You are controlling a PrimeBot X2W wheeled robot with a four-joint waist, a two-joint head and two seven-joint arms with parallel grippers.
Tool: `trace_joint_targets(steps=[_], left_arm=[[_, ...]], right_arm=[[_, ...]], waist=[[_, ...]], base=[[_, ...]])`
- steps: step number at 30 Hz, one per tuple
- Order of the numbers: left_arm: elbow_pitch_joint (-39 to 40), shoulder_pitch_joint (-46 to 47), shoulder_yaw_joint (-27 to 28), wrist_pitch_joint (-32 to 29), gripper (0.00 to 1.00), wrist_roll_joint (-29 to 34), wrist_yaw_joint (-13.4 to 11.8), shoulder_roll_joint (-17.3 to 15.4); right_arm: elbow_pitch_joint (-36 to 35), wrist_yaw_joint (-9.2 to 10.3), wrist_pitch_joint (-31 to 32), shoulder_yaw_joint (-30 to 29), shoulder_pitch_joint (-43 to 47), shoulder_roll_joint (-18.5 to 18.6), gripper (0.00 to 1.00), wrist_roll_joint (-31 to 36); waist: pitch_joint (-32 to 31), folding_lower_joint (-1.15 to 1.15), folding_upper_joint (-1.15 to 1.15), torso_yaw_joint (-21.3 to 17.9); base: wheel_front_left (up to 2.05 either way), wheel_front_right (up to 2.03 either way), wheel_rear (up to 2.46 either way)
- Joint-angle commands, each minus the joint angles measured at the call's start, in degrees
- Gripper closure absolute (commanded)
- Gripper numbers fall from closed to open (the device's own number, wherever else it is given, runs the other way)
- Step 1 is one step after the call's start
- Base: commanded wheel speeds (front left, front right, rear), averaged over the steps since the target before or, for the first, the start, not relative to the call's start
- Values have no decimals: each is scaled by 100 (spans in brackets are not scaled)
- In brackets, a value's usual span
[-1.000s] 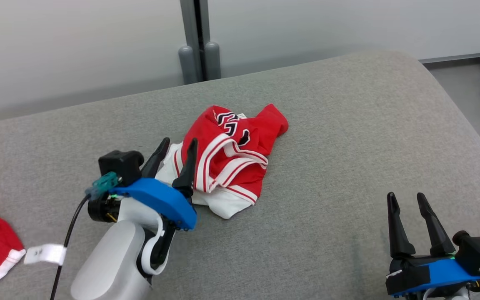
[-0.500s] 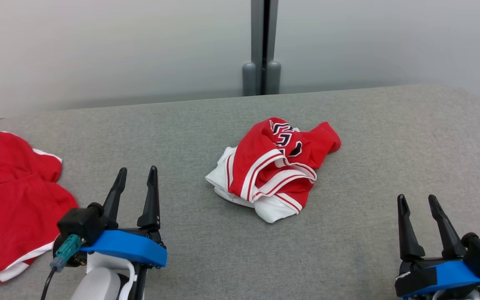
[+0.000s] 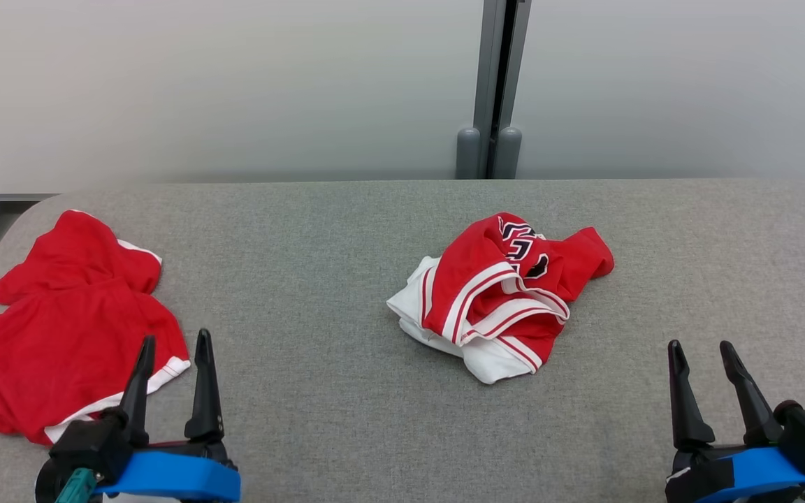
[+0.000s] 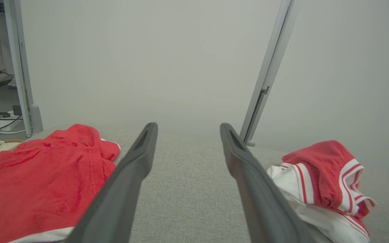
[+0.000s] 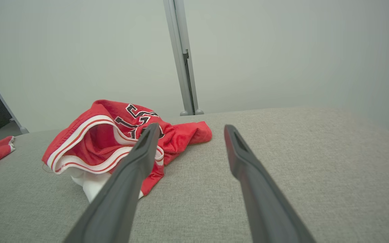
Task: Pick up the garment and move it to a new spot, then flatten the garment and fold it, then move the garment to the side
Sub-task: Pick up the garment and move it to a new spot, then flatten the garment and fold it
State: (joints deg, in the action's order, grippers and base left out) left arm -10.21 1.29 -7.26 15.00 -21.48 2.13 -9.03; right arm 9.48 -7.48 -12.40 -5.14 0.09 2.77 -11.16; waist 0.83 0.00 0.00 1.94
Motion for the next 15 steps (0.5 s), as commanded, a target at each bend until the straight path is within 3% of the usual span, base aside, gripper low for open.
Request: trace_joint_targets(steps=[1,15], left_arm=[[-51,-91,57,26,0,104,32,13],[-302,-410,213,26,0,489,92,76]], right_arm=[[-10,-3,22,3,68,21,0,15],[39,-3,105,15,135,21,0,35]], waist=[[-5,0,0,0],[-36,0,0,16]], base=[[0,0,0],[0,0,0]])
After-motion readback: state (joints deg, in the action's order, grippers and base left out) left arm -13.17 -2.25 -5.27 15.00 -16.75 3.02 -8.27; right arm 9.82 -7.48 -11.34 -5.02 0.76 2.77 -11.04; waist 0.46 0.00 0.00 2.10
